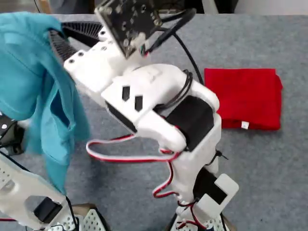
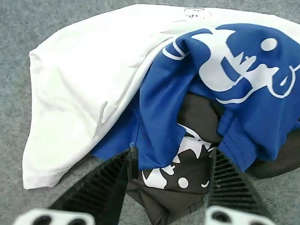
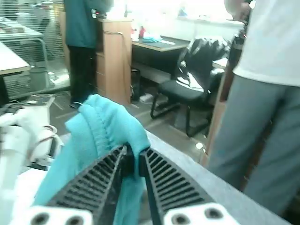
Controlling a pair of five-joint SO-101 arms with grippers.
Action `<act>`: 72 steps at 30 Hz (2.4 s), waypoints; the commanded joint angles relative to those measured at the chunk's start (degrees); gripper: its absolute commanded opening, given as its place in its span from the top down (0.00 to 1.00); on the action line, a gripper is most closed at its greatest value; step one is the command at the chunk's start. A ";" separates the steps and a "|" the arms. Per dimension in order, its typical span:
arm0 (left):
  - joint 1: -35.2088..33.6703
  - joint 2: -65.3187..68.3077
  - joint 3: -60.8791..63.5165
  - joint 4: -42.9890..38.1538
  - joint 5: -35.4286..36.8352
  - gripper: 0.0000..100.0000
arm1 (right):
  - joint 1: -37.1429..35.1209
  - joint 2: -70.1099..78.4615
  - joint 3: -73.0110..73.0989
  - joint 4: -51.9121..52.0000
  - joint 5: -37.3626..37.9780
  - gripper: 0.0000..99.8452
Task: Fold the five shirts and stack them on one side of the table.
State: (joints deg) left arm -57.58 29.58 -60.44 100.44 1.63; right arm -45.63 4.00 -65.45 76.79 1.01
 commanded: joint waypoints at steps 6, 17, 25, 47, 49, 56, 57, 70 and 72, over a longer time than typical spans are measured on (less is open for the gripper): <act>-0.66 -3.69 0.13 0.35 0.26 0.74 | 18.20 3.38 27.47 6.59 -2.73 0.99; 5.41 -4.31 5.67 0.35 -15.65 0.74 | 35.96 11.38 52.18 11.78 2.64 0.99; 14.29 -9.93 23.43 0.44 -37.36 0.79 | 47.30 17.63 52.09 4.48 8.26 0.99; 44.26 -52.66 96.31 -28.75 -50.29 0.75 | 47.47 32.48 50.59 -15.56 8.18 0.99; 45.05 -50.37 96.04 -28.57 -50.29 0.75 | 47.21 32.48 50.59 -15.74 8.18 0.99; 47.78 -45.10 88.57 -22.24 -50.64 0.75 | 46.95 32.57 51.12 -15.82 11.87 0.99; 47.96 -44.31 86.55 -20.84 -50.64 0.75 | 46.95 32.57 51.12 -15.82 11.87 0.99; 47.08 -25.58 72.84 -16.79 -55.47 0.81 | 46.95 32.57 51.12 -15.82 11.87 0.99; 46.81 -23.74 71.78 -17.14 -54.68 0.81 | 46.95 32.57 51.12 -15.82 11.87 0.99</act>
State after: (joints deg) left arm -10.11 4.70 14.90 83.21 -53.49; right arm 0.79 36.88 -13.14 62.11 12.44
